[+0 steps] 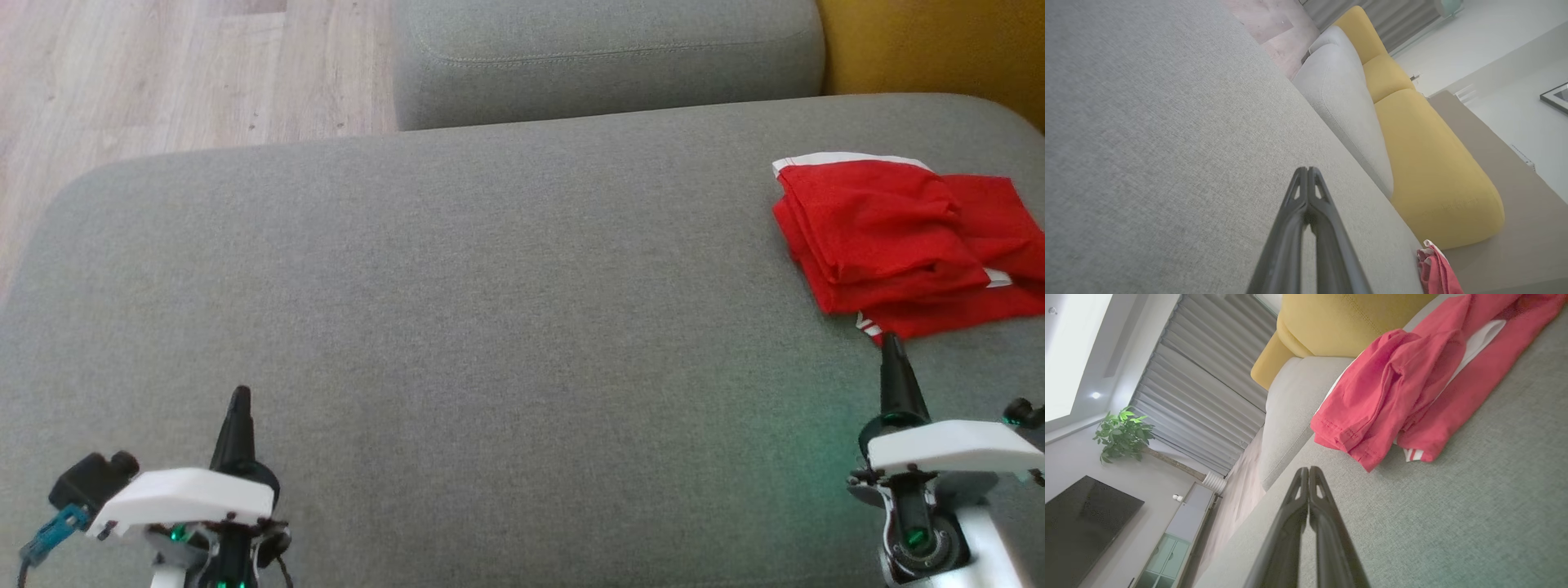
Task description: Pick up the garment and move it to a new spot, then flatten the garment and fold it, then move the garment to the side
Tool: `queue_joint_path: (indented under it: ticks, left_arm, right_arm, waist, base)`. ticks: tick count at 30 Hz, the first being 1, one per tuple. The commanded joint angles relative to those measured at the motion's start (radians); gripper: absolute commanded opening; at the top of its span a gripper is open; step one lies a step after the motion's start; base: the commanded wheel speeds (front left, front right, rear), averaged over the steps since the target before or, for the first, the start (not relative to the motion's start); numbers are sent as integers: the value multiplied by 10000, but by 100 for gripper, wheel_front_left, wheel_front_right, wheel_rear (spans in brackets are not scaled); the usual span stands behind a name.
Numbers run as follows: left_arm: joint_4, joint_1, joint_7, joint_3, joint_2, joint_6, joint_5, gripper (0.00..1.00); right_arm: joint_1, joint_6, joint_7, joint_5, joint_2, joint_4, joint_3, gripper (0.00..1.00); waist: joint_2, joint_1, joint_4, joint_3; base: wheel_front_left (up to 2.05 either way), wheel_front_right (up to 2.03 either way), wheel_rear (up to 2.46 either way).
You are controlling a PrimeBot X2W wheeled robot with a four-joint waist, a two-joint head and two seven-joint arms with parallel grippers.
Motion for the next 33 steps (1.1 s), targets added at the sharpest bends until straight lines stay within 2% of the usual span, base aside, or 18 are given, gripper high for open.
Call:
queue_joint_path:
  ticks: [1,33]
  left_arm:
    - [-380,-516,56,302,76,-101,-252,0]
    - [-848,-546,998,682,88,-278,-3909,0]
  right_arm:
    - [-248,45,94,247,16,-421,23,0]
    - [-93,63,1019,3710,306,-971,-582,0]
  waist:
    - [0,0,2,1]
    - [0,0,41,31]
  base:
    - [0,0,0]
    - [0,0,0]
